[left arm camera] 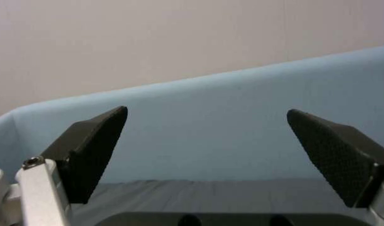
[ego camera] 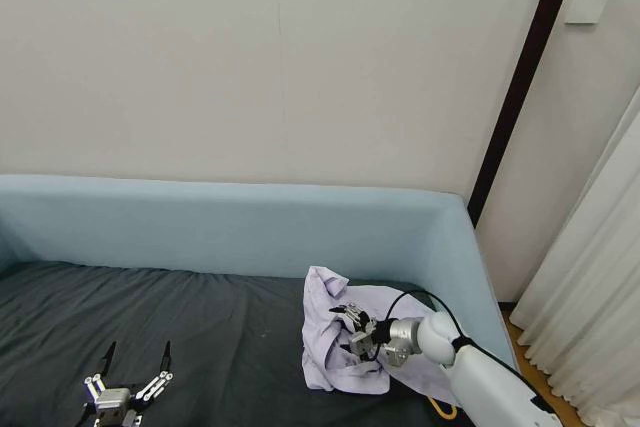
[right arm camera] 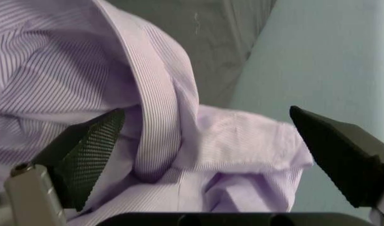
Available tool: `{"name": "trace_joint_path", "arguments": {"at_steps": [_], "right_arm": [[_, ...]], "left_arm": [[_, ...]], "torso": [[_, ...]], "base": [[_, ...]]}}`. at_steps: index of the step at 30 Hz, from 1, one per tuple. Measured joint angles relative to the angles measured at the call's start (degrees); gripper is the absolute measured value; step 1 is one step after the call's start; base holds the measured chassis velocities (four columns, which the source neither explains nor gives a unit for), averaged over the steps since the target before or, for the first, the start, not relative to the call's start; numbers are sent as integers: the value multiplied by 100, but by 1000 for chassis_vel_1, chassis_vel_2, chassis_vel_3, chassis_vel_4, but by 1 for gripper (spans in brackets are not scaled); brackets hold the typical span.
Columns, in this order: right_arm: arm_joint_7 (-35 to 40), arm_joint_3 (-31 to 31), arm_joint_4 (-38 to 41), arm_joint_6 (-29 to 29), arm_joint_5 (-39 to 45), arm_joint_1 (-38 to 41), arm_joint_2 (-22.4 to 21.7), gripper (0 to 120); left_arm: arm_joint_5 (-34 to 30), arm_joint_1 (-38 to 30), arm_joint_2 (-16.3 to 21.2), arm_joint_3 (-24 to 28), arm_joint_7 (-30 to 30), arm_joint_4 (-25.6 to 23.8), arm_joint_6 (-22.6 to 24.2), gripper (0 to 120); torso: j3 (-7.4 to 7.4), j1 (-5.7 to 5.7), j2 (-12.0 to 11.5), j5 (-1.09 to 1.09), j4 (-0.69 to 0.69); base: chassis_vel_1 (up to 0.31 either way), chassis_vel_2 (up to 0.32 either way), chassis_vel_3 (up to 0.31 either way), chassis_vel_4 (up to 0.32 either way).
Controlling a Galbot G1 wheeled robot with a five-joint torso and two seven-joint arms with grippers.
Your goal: Pick up the clothes from the sofa and hang them on the clothes hanger.
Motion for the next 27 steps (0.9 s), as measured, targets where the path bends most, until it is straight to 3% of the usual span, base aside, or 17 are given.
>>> {"name": "trace_joint_path", "arguments": {"at_steps": [9, 13, 27], "right_arm": [[482, 148, 219, 467, -1469, -240, 293, 96], [453, 214, 242, 509, -1601, -289, 387, 86], [156, 316, 203, 465, -1492, -385, 355, 30]], "left_arm": [[-82, 9, 34, -39, 2, 65, -24, 100], [-90, 18, 26, -22, 3, 62, -30, 100], [-222, 70, -12, 39, 4, -44, 30, 100]], "torso": [[0, 0, 0, 0, -2], [0, 0, 0, -1, -1], [0, 0, 0, 0, -2]], "base": [[0, 0, 0, 0], [0, 0, 0, 0], [0, 0, 0, 0]]}}
